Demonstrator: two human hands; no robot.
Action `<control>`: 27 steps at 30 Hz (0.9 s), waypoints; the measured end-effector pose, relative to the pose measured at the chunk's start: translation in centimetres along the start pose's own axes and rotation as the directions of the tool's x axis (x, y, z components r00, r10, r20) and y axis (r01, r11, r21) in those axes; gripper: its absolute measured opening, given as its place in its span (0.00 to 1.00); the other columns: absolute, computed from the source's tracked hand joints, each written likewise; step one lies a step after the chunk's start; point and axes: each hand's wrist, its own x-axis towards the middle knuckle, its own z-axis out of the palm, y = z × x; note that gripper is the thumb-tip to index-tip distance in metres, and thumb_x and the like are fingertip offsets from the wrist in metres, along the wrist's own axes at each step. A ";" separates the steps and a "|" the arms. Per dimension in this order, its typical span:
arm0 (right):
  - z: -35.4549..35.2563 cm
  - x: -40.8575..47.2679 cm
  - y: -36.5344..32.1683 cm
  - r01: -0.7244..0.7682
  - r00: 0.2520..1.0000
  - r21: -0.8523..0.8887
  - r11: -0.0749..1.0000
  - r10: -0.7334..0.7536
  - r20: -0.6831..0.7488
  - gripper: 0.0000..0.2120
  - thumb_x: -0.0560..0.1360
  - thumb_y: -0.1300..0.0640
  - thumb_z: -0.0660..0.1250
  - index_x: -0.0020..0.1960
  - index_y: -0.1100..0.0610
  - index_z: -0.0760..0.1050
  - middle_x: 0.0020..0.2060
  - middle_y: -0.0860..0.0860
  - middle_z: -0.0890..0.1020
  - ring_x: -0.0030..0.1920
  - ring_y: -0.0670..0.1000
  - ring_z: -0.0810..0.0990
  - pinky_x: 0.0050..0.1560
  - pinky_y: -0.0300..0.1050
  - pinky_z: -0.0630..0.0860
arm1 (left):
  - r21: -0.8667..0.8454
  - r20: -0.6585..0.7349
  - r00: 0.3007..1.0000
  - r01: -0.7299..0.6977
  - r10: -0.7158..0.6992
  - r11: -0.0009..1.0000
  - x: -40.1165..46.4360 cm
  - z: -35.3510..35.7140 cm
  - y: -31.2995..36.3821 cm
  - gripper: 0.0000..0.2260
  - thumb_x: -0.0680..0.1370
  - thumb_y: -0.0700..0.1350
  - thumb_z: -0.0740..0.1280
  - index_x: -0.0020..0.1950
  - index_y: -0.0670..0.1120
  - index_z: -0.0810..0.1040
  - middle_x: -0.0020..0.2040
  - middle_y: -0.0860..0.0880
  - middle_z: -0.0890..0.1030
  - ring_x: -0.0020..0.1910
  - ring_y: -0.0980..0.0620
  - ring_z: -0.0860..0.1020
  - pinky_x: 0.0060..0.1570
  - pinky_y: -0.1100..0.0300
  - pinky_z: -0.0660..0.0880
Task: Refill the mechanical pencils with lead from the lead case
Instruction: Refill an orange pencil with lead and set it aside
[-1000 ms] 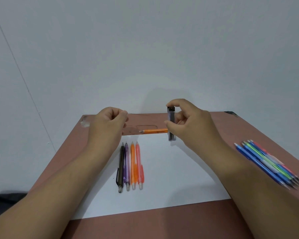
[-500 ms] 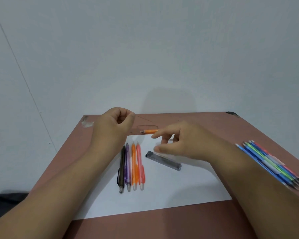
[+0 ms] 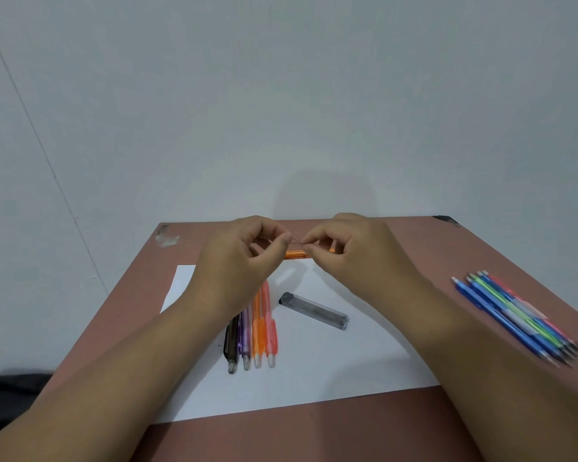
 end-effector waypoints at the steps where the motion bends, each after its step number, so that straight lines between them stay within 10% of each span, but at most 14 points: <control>1: 0.0 0.0 0.0 0.005 1.000 -0.001 1.000 -0.005 -0.002 0.04 0.75 0.52 0.74 0.44 0.43 0.84 0.38 0.41 0.79 0.39 0.43 0.78 0.41 0.40 0.75 | 0.003 0.001 1.000 -0.003 0.003 1.000 0.0 0.0 0.0 0.09 0.78 0.47 0.71 0.40 0.59 0.80 0.36 0.61 0.81 0.33 0.59 0.77 0.34 0.70 0.71; 8: -0.3 0.3 0.5 -0.055 0.993 0.027 0.998 0.058 -0.107 0.06 0.74 0.57 0.74 0.43 0.46 0.84 0.37 0.41 0.79 0.39 0.41 0.78 0.40 0.33 0.72 | -0.003 0.043 0.999 0.016 -0.016 1.000 0.2 -0.2 -0.5 0.05 0.80 0.52 0.68 0.55 0.61 0.79 0.47 0.62 0.82 0.45 0.62 0.79 0.43 0.70 0.74; 15: -1.5 0.5 0.9 -0.279 0.931 0.247 0.928 0.324 -0.166 0.06 0.76 0.58 0.72 0.41 0.49 0.84 0.32 0.44 0.82 0.36 0.42 0.79 0.35 0.26 0.71 | 0.214 0.097 0.982 0.141 -0.165 0.967 2.9 -0.2 -0.1 0.04 0.80 0.48 0.69 0.48 0.57 0.82 0.43 0.60 0.81 0.40 0.66 0.77 0.34 0.70 0.70; 27: -1.7 0.4 1.2 -0.270 0.941 0.220 0.937 0.306 -0.147 0.05 0.76 0.57 0.71 0.44 0.50 0.84 0.34 0.41 0.82 0.38 0.38 0.79 0.36 0.26 0.72 | 0.565 0.446 0.884 -0.156 -0.141 0.810 6.9 4.4 -3.0 0.08 0.79 0.53 0.68 0.55 0.57 0.85 0.50 0.58 0.83 0.49 0.56 0.79 0.51 0.53 0.78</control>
